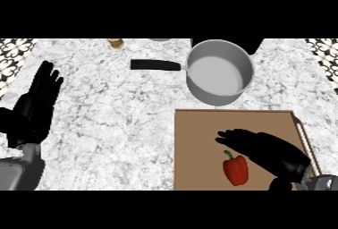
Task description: Pick the bell pepper from the tray and place it in the pot
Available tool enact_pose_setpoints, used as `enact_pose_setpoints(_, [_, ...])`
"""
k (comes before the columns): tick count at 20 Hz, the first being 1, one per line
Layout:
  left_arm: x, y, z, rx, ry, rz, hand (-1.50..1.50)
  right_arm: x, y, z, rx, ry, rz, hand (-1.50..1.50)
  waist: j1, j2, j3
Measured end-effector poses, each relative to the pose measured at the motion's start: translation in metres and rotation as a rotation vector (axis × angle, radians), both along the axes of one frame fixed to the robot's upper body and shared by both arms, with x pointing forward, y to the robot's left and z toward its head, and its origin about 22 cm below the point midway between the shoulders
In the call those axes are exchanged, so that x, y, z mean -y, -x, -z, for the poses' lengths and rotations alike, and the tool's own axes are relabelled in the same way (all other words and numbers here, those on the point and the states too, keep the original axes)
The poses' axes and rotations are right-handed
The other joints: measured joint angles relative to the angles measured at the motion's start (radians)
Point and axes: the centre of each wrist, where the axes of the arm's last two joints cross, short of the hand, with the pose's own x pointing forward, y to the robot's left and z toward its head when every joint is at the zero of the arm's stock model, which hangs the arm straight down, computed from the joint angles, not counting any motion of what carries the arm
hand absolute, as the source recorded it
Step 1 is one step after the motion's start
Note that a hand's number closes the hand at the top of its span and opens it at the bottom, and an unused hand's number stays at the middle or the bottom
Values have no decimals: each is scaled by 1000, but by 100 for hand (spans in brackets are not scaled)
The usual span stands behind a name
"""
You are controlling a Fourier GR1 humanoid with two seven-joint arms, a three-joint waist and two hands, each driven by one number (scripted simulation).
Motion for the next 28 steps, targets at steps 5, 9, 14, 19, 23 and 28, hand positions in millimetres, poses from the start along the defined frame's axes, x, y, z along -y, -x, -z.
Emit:
enact_pose_setpoints(5, [2, -6, 3, 2, 2, 1, 0, -9, -4, 21, 9, 14, 14, -150, 1, 1, 0])
enact_pose_setpoints(9, [-2, -9, 2, 2, 2, 0, 0, -10, -3, 30, 7, 19, 13, -150, 1, 1, 0])
enact_pose_setpoints(14, [1, -10, -2, 4, 2, 1, 0, -5, -8, 46, 16, 49, 25, -150, 1, 1, 0])
enact_pose_setpoints(19, [2, -6, -3, 9, -1, 2, 0, -8, -12, 60, 11, 61, 39, -150, 2, 1, 0])
enact_pose_setpoints(23, [0, -4, -8, 11, -1, 8, 0, -8, -15, 68, 35, 78, -37, 150, 4, 0, 0])
enact_pose_setpoints(28, [-1, -5, -4, 8, 3, 7, 0, -7, -11, 73, 76, 64, -99, 150, 2, -2, -3])
